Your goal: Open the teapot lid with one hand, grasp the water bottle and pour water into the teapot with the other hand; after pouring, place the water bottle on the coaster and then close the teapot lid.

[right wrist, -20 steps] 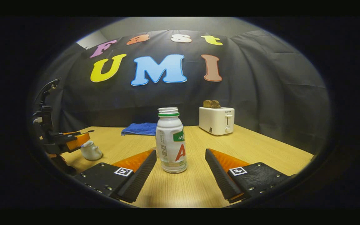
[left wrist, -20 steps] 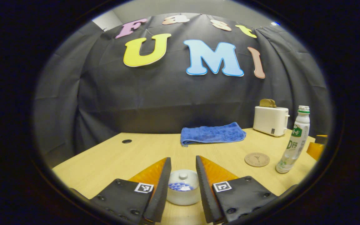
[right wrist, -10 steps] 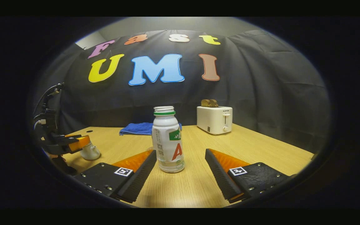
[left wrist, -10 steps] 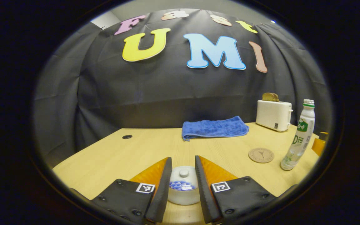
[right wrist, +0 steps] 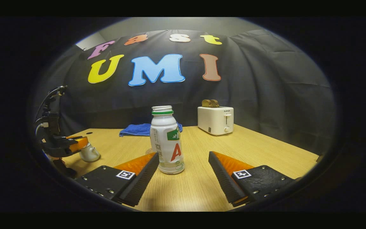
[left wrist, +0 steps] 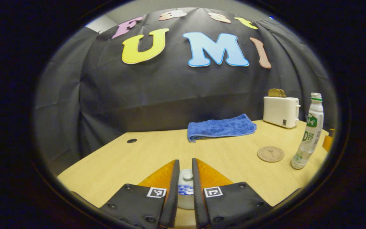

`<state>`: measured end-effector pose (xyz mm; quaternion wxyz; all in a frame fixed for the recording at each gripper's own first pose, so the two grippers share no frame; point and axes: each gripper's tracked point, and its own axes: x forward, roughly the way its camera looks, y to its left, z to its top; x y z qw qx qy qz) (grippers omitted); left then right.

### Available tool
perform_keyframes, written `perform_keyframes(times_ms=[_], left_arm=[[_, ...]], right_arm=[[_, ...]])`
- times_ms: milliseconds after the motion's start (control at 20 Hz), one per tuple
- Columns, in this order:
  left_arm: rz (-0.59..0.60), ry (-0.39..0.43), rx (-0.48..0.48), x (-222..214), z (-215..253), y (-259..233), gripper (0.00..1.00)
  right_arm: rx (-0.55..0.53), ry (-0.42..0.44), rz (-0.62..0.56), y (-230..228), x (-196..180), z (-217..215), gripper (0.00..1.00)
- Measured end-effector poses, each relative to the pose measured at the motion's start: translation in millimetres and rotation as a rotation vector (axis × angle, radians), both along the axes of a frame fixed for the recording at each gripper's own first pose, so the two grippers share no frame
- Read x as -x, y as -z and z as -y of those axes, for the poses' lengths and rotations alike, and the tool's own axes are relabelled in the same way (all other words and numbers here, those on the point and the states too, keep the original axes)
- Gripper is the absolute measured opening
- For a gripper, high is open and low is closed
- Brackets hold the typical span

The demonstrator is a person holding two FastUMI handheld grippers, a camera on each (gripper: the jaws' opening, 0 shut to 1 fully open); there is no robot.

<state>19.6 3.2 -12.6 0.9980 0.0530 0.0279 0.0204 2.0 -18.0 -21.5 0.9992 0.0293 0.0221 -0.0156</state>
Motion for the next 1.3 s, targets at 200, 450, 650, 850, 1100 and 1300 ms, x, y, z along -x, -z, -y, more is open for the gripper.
perform_keyframes(times_ms=[200, 450, 650, 850, 1100, 1300], left_arm=[[-0.005, -0.005, -0.014, 0.2, 2.6, -1.2, 0.17], [0.012, -0.006, -0.005, -2.5, -1.8, -4.1, 0.10], [0.012, 0.016, 0.016, -2.8, 1.8, -5.1, 0.05], [0.046, 0.033, 0.062, 3.3, -2.1, -20.0, 0.10], [0.082, 0.042, 0.099, 17.1, -13.8, -43.3, 0.05], [0.105, 0.005, 0.115, 39.8, -41.4, -57.2, 0.05]], right_arm=[[0.002, 0.004, -0.003, 0.9, -0.2, 1.9, 0.96], [0.009, 0.006, 0.002, -1.3, 0.4, 2.4, 0.96], [0.015, 0.008, 0.004, -2.7, 1.2, 2.6, 0.96], [0.026, 0.000, 0.009, -5.5, 1.8, 0.7, 0.96], [0.034, -0.013, 0.014, -9.6, 0.7, -3.3, 0.96], [0.050, -0.046, 0.024, -19.9, -7.0, -9.8, 0.96]])
